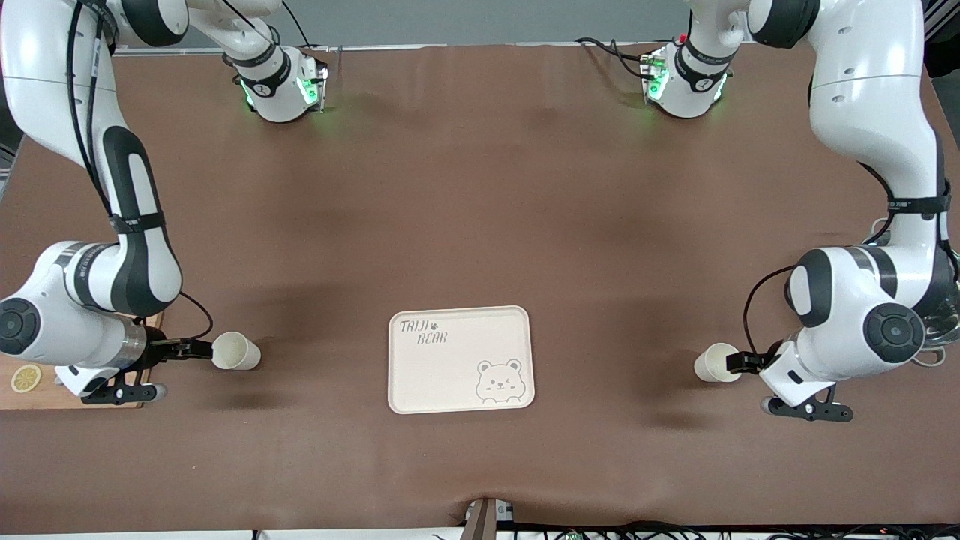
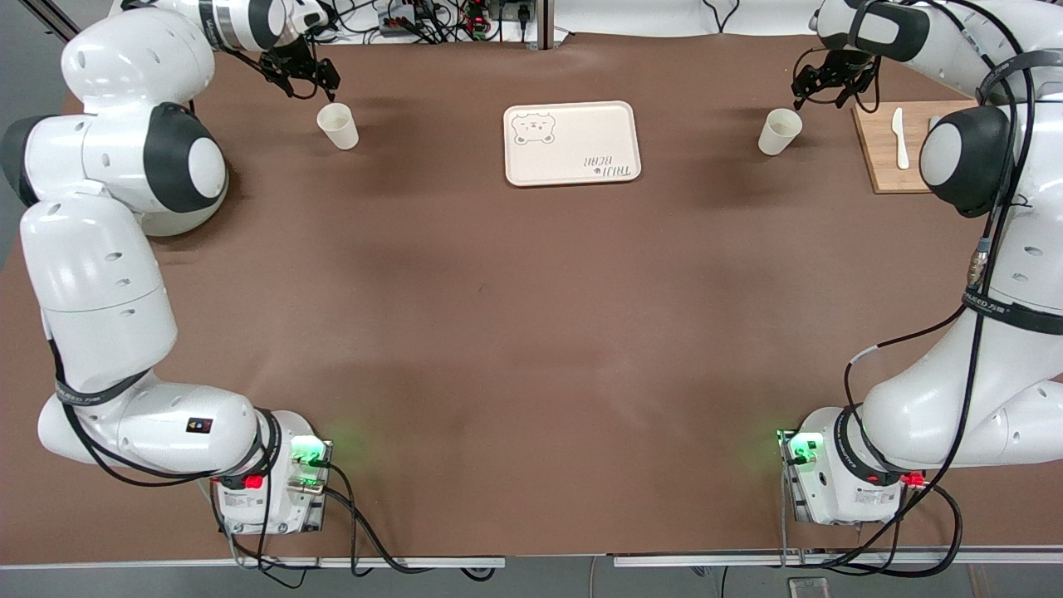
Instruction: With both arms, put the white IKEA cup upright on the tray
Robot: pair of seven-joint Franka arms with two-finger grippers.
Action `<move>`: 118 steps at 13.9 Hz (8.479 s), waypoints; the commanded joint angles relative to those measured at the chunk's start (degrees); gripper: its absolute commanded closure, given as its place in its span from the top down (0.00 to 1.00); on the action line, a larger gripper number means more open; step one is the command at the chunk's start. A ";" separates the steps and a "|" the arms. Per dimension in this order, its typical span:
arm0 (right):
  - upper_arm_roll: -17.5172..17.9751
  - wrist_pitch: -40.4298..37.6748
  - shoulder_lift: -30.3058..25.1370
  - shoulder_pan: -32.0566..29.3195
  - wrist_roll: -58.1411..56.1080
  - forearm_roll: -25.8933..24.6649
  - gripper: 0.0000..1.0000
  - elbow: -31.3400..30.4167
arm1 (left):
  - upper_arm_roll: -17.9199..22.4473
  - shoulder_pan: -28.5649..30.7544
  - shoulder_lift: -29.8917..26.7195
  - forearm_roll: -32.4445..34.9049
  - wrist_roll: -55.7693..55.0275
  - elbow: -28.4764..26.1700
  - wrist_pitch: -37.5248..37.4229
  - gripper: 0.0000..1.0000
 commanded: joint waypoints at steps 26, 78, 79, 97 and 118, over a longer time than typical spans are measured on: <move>0.45 1.78 4.50 2.14 -0.82 0.79 0.31 0.64 | 0.06 -5.60 -0.39 -1.61 -16.21 0.55 1.77 0.00; 2.30 6.18 11.09 30.96 57.89 2.72 0.00 13.12 | -0.38 -30.04 2.25 -7.15 -62.28 6.17 8.90 0.94; 2.30 6.18 11.35 30.96 57.89 2.72 0.00 13.12 | -0.46 -29.08 1.02 -5.58 -61.94 6.09 7.67 1.00; 2.21 3.21 9.07 30.88 57.19 2.28 1.00 13.38 | -0.47 -10.36 -22.44 0.92 -31.01 -0.15 -18.27 1.00; 1.50 -40.84 -23.80 7.44 16.27 -1.67 1.00 13.47 | -0.47 0.11 -30.90 1.46 -7.88 3.43 -29.14 1.00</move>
